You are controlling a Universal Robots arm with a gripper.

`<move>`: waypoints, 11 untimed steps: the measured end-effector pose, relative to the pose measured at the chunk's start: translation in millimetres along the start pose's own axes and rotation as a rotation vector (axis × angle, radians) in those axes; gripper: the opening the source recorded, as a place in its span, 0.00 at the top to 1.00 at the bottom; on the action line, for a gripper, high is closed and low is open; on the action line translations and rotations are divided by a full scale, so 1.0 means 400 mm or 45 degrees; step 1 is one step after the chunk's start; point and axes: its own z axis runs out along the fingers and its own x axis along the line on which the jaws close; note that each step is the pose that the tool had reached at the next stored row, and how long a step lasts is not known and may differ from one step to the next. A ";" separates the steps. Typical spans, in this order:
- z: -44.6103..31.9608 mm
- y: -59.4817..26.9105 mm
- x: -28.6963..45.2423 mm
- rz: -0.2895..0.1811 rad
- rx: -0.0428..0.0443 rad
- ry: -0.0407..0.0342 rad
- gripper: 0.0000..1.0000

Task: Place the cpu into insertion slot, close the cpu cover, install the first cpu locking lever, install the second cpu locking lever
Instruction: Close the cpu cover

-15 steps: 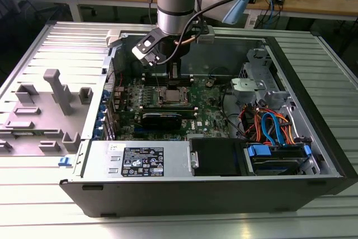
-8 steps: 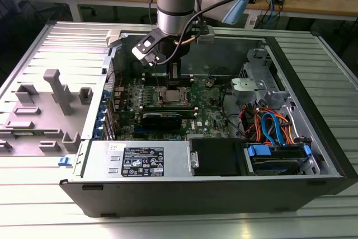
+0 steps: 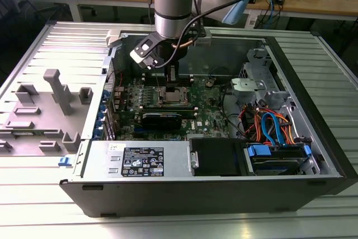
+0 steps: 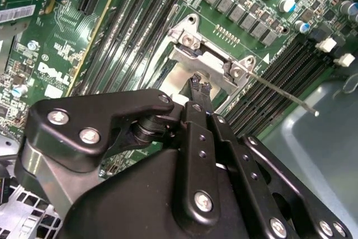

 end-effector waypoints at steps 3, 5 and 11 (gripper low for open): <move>0.003 -0.008 0.001 -0.001 0.000 0.0001 0.89; 0.007 -0.010 0.001 -0.002 0.000 0.0002 0.89; 0.021 -0.016 0.002 -0.003 0.000 0.0002 0.89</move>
